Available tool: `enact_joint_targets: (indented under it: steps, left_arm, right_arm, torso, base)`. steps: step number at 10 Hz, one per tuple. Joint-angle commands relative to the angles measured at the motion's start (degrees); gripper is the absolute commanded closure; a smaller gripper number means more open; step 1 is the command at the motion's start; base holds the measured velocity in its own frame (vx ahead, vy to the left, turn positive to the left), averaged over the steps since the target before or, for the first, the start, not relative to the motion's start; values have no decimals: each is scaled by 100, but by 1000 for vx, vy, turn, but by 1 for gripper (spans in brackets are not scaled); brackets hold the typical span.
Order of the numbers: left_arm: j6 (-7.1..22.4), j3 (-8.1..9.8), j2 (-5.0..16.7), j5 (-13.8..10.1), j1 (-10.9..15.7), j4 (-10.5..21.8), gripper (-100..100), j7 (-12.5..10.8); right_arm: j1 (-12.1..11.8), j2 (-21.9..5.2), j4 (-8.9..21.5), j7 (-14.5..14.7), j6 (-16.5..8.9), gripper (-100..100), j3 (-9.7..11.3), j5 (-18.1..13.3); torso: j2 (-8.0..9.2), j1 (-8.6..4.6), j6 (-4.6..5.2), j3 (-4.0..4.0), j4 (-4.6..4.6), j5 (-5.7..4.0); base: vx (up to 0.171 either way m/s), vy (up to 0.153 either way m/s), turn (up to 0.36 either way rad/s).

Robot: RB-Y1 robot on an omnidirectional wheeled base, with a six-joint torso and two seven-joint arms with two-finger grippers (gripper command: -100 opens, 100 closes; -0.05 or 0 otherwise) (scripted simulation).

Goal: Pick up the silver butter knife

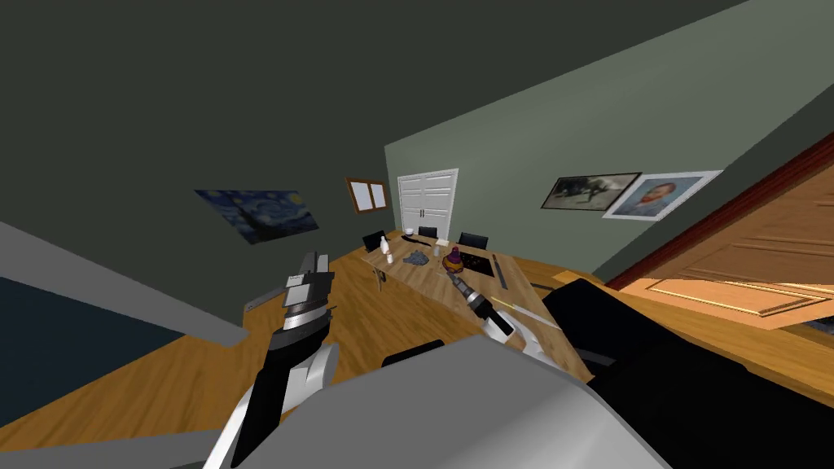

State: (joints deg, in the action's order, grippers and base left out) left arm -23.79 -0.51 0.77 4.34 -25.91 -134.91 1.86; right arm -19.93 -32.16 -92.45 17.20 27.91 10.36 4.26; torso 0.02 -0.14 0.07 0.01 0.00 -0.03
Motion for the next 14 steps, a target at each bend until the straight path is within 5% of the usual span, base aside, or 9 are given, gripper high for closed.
enact_joint_targets:
  steps: [1,10,14]
  left_arm:
    - [0,0,0,0,0,0,0,0]
    - [0,1,0,0,0,0,0,0]
    - [0,0,0,0,0,0,0,0]
  right_arm:
    - [83,-271,286,97,2,-100,173,102]
    - [569,-1173,1837,659,228,-100,1125,528]
    - [671,-1322,2318,780,269,-100,1327,618]
  torso:
    - [0,0,0,0,0,0]
    - [-2,-10,2,-1,0,-2]
    - [-3,-1,-4,-1,0,0]
  base:
    - [-18,-32,287]
    - [-18,-51,260]
    - [-20,-35,150]
